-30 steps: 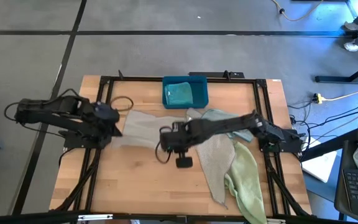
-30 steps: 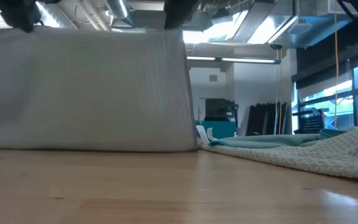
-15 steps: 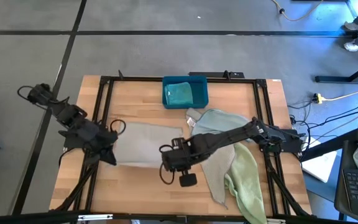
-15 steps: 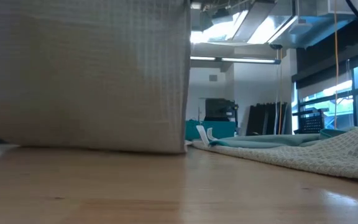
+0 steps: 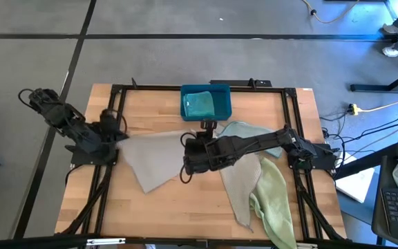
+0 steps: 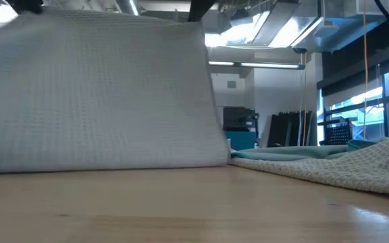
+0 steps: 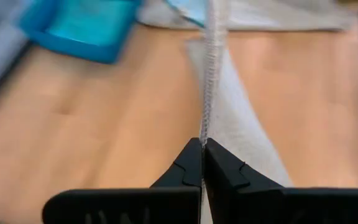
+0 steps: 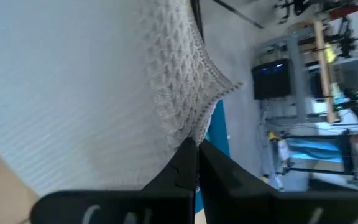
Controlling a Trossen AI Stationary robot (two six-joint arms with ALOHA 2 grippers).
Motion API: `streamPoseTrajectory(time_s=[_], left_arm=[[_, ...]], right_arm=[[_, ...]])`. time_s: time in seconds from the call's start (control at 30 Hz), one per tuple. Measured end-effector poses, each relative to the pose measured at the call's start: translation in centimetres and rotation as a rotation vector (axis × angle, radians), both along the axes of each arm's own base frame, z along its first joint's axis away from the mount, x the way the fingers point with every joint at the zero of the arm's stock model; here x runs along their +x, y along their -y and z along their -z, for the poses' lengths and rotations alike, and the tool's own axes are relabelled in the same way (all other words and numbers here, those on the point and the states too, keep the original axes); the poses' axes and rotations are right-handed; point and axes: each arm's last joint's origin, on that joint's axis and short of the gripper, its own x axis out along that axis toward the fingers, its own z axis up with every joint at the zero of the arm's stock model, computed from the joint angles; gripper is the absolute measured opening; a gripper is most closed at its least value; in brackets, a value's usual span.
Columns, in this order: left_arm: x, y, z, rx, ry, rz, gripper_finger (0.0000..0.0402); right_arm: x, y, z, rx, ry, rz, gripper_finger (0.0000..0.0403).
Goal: Fold microfiber towels
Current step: Fold the left gray towel
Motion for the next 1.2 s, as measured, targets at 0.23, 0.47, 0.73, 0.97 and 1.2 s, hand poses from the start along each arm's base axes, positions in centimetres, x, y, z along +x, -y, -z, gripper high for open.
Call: streamPoseTrajectory(time_s=[0.23,0.47,0.73,0.97,1.2], left_arm=[[-0.1,-0.1,-0.5,0.03,-0.006,-0.023,0.0],[1.7,1.7,-0.1,-0.116,-0.099,0.021,0.0],[4.3,5.8,-0.7,-0.35,-0.074,0.352,0.0],[3.9,6.4,-1.3,-0.287,0.016,0.449,0.0],[0.3,1.5,0.5,0.045,-0.189,0.058,0.0]], right_arm=[[0.1,0.5,0.1,-0.042,-0.024,-0.004,0.0008],[0.1,0.3,0.6,0.219,-0.096,-0.072,0.0008],[0.0,-2.0,1.0,0.652,-0.226,-0.325,0.0008],[0.2,-1.2,0.8,0.514,-0.211,-0.33,0.0008],[1.2,2.6,0.1,0.076,-0.097,-0.12,0.0008]])
